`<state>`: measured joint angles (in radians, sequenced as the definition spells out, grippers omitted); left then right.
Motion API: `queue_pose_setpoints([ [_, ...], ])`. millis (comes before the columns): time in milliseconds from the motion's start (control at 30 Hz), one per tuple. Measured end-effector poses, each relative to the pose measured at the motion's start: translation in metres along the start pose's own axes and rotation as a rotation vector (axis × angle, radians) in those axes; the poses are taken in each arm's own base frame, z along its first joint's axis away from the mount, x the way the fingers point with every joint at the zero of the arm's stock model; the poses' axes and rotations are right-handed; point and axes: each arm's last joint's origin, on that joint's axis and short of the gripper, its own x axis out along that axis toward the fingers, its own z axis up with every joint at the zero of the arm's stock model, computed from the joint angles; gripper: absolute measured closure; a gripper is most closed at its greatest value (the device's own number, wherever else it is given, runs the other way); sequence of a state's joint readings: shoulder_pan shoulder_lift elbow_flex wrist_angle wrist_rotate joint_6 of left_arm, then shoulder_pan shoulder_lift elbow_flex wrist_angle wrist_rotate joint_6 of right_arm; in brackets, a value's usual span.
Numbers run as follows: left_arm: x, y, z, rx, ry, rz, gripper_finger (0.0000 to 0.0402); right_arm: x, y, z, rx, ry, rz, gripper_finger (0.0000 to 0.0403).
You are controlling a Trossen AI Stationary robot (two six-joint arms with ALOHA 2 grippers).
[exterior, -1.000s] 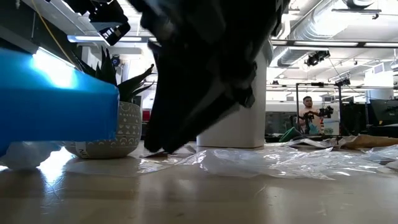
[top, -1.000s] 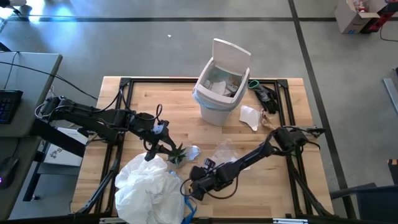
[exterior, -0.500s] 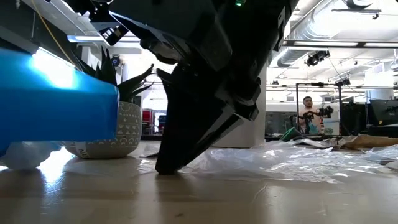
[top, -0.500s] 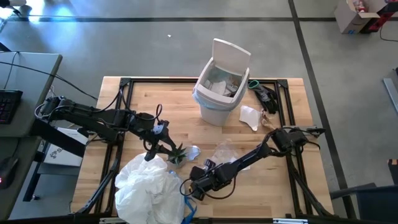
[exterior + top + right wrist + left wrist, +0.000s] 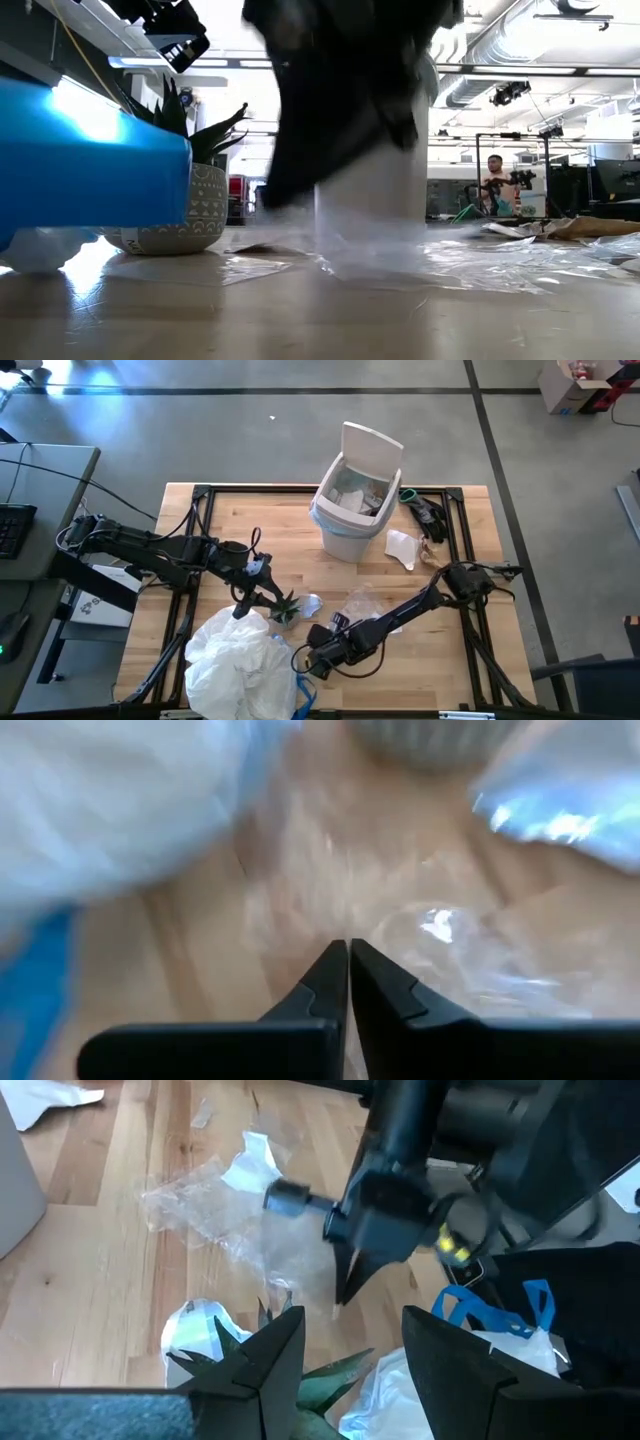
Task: Place trash/remove bag and relplace
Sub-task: Put the transparent plastic into the trash bin
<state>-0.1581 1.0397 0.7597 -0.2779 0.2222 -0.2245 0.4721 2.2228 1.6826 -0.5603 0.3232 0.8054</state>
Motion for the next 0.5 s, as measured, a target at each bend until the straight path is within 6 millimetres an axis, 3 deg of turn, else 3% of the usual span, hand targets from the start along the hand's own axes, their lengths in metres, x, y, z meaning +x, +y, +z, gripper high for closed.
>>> queue_pose_setpoints([
  [500, 0.000, 0.000, 0.000, 0.000, 0.001, 0.001, 0.0248, -0.082, -0.003, 0.036, -0.021, -0.253, -0.004, 0.0403],
])
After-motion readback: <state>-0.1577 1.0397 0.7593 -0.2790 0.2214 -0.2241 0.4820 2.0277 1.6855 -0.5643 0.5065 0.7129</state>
